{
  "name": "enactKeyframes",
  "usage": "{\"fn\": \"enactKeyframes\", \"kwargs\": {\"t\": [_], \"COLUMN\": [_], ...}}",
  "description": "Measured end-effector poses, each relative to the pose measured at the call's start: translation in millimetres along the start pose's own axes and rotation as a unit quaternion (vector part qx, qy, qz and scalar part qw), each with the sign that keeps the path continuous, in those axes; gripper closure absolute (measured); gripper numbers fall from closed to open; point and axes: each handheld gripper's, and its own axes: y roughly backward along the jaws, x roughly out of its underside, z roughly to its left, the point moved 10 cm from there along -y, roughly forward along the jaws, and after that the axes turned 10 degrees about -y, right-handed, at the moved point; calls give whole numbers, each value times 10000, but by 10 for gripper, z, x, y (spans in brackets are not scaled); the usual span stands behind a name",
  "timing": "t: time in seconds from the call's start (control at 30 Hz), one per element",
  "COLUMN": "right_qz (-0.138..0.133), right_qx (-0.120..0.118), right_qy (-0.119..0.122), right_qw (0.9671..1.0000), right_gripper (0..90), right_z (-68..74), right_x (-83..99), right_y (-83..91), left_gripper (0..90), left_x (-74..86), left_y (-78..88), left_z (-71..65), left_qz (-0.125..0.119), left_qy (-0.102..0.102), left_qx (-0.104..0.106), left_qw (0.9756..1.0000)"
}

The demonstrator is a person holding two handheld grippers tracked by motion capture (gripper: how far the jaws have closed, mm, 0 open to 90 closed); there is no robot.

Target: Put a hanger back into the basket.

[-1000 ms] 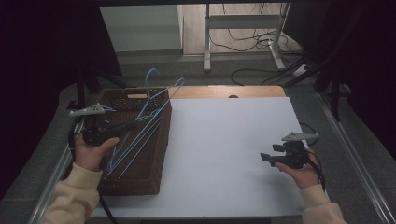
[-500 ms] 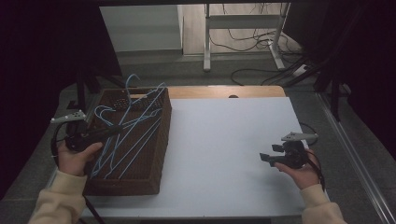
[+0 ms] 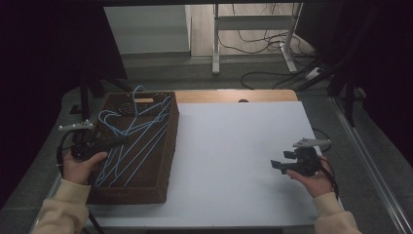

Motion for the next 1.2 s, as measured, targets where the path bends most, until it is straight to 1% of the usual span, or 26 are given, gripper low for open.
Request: {"fn": "enactKeyframes", "kwargs": {"t": [0.13, 0.23, 0.3, 0.4, 0.47, 0.5, 0.53, 0.57, 0.6, 0.63, 0.67, 0.7, 0.73, 0.77, 0.8, 0.83, 0.9, 0.97, 1.03, 1.1, 1.2], "right_qz": [-2, 3, 8, 11, 6, 5, 4, 2, 9, 0, -4, -4, -5, -8, -13, -18, -18, -14, -4, 3, 3], "right_qx": [1, 11, 15, 16, 17, 16, 12, 12, 12, 10, 10, 8, 5, 4, 3, 3, 5, 6, 7, 0, -3], "right_qy": [-2, 2, 5, 5, 4, 3, 5, 5, 4, -1, 8, 8, 2, -3, -14, -25, -35, -24, 3, -8, -10], "right_qw": [10000, 10000, 10000, 10000, 10000, 10000, 10000, 10000, 10000, 10000, 10000, 10000, 10000, 10000, 10000, 10000, 10000, 10000, 10000, 10000, 10000], "right_gripper": [298, 298, 298, 298, 298, 298, 298, 298, 297, 297, 297, 296, 296, 295, 294, 294, 294, 293, 293, 292, 292], "right_z": [-1, -3, -5, -5, -6, -7, -9, -10, -11, -11, -13, -13, -13, -15, -16, -17, -20, -16, -14, -10, -10], "right_x": [-1, 1, 2, 2, 2, 1, 0, 0, 0, -2, -2, -3, -3, -4, -6, -7, -8, -7, -3, -2, -2], "right_y": [2, -1, -3, -3, -1, 1, 3, 4, 7, 6, 6, 7, 10, 11, 14, 15, 14, 11, 8, 4, -1], "left_gripper": [865, 865, 865, 865, 865, 865, 863, 858, 842, 808, 752, 717, 692, 665, 627, 590, 534, 473, 422, 358, 288], "left_x": [75, 131, 175, 234, 258, 268, 284, 301, 321, 346, 374, 385, 384, 374, 357, 336, 277, 210, 146, 82, 0], "left_y": [-79, -147, -192, -243, -246, -240, -231, -217, -196, -169, -146, -123, -105, -92, -85, -82, -82, -79, -81, -105, -167], "left_z": [55, 68, 81, 132, 180, 209, 258, 325, 405, 487, 561, 607, 627, 629, 617, 593, 520, 434, 343, 229, 16], "left_qz": [187, 321, 433, 528, 532, 544, 589, 613, 622, 635, 681, 658, 622, 581, 541, 497, 357, 219, 150, 112, 160], "left_qy": [61, 63, 78, 189, 258, 321, 389, 468, 630, 788, 864, 905, 947, 942, 900, 832, 623, 420, 202, 4, -369], "left_qx": [-1, 42, 29, -6, -59, -117, -261, -461, -690, -914, -1146, -1269, -1304, -1325, -1324, -1302, -1200, -1086, -999, -867, -685], "left_qw": [9998, 9995, 9990, 9984, 9982, 9979, 9972, 9960, 9937, 9907, 9873, 9856, 9850, 9850, 9856, 9867, 9902, 9930, 9947, 9962, 9968]}}
